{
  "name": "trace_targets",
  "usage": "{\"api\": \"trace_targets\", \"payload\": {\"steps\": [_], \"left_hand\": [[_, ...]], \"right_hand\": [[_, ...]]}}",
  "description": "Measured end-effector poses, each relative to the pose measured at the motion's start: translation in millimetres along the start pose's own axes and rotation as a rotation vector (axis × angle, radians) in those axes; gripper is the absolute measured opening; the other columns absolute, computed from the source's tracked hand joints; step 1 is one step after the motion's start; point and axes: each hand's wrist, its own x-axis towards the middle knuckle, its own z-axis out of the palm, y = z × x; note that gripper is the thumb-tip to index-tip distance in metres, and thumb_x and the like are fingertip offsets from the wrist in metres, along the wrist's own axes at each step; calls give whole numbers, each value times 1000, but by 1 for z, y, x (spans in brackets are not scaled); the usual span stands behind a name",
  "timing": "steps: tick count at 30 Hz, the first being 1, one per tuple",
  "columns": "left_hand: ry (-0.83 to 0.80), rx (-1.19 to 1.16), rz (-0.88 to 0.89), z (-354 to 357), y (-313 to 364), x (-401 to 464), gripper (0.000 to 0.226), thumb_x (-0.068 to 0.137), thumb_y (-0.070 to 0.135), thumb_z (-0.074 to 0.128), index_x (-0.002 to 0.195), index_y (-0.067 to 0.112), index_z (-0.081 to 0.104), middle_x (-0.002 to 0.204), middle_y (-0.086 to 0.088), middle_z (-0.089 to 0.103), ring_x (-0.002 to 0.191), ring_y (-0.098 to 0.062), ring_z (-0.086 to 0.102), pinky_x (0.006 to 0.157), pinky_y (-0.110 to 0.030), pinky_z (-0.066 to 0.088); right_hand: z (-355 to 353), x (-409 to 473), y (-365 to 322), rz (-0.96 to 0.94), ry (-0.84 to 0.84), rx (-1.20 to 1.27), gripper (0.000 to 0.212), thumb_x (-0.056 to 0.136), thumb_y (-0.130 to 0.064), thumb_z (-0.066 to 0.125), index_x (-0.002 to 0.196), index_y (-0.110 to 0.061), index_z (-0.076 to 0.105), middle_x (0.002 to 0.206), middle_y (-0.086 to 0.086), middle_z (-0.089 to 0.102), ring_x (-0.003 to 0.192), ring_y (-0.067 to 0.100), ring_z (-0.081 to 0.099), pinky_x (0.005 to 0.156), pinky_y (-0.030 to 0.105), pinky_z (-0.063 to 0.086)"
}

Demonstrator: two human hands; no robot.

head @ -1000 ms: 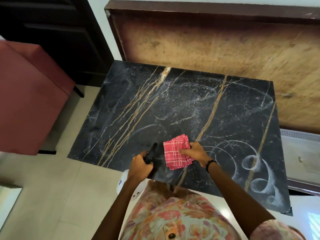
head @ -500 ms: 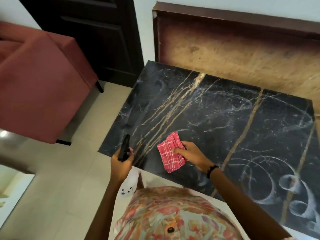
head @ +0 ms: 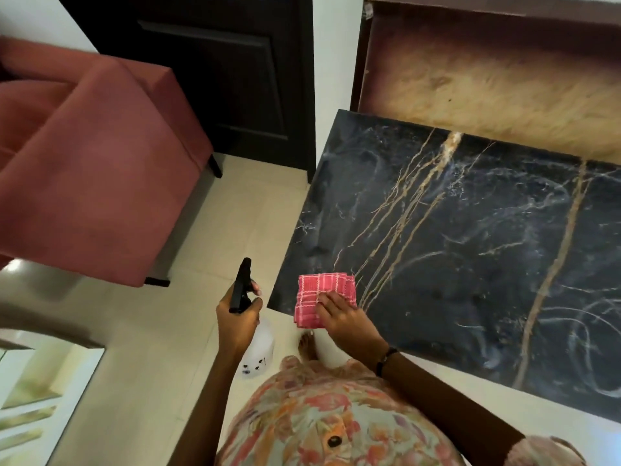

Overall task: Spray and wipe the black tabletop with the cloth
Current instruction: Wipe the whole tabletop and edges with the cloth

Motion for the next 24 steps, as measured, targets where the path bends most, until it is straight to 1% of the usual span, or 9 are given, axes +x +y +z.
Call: {"api": "trace_targets", "payload": {"steps": [3, 5, 7, 10, 13, 16, 19, 21, 24], "left_hand": [[-23, -3, -1, -6, -2, 10, 26, 81, -17, 51, 91, 6, 60, 72, 16, 62, 43, -7, 42, 44, -17, 39], [-30, -14, -10, -8, -4, 13, 25, 81, -16, 51, 93, 4, 60, 70, 17, 62, 42, -7, 42, 43, -16, 39], [-46, -18, -11, -11, -5, 16, 27, 81, -16, 52, 93, 7, 60, 71, 18, 63, 42, -7, 43, 43, -17, 40], [-72, -13, -6, -13, -6, 16, 33, 80, -17, 51, 90, 14, 61, 74, 16, 62, 43, -8, 42, 43, -18, 40], [-84, -6, 7, -18, -5, 16, 40, 80, -17, 51, 89, 21, 61, 75, 15, 62, 43, -10, 42, 43, -19, 40], [-102, 35, 45, -25, 0, 16, 64, 78, -18, 52, 89, 44, 61, 78, 13, 61, 46, -11, 41, 45, -21, 40], [-118, 103, 86, -30, 4, 15, 84, 77, -18, 52, 89, 65, 55, 82, 10, 59, 48, -11, 40, 46, -22, 41], [-117, 112, 84, -31, 4, 13, 86, 77, -19, 53, 89, 67, 54, 81, 15, 59, 48, -9, 41, 47, -20, 40], [-108, 101, 72, -33, 5, 11, 87, 77, -20, 51, 87, 67, 55, 80, 16, 59, 47, -10, 40, 46, -18, 39]], "right_hand": [[6, -11, 10, 19, -24, 124, 53, 88, -55, 54, 128, -20, 54, 137, 3, 55, 127, 24, 51, 93, 40, 52], [0, -12, 18, 16, 30, 84, 54, 97, -56, 32, 135, -21, 49, 144, 4, 48, 134, 24, 44, 107, 44, 41], [-3, -3, 21, 13, 15, 17, 56, 100, -55, 22, 142, -23, 39, 151, 6, 37, 141, 27, 32, 115, 46, 28], [6, 12, 14, 9, -45, -5, 58, 99, -58, 21, 149, -28, 25, 156, 5, 26, 145, 30, 18, 116, 51, 12], [22, 15, 8, 17, -100, -37, 59, 98, -58, 23, 150, -28, 22, 157, 5, 25, 146, 32, 16, 115, 54, 12], [29, 3, 27, -19, -90, -80, 59, 98, -56, 22, 150, -28, 22, 157, 4, 25, 145, 31, 17, 115, 55, 12], [19, 13, 48, 108, -42, -58, 57, 99, -56, 19, 149, -29, 23, 157, 3, 24, 146, 29, 14, 114, 57, 9], [12, 35, 47, 180, -14, -18, 59, 98, -58, 18, 149, -30, 22, 158, 1, 19, 147, 29, 12, 115, 59, 5], [11, 65, 24, 120, -42, -21, 63, 95, -64, 19, 148, -31, 25, 159, 1, 18, 147, 31, 11, 114, 62, 6]]}}
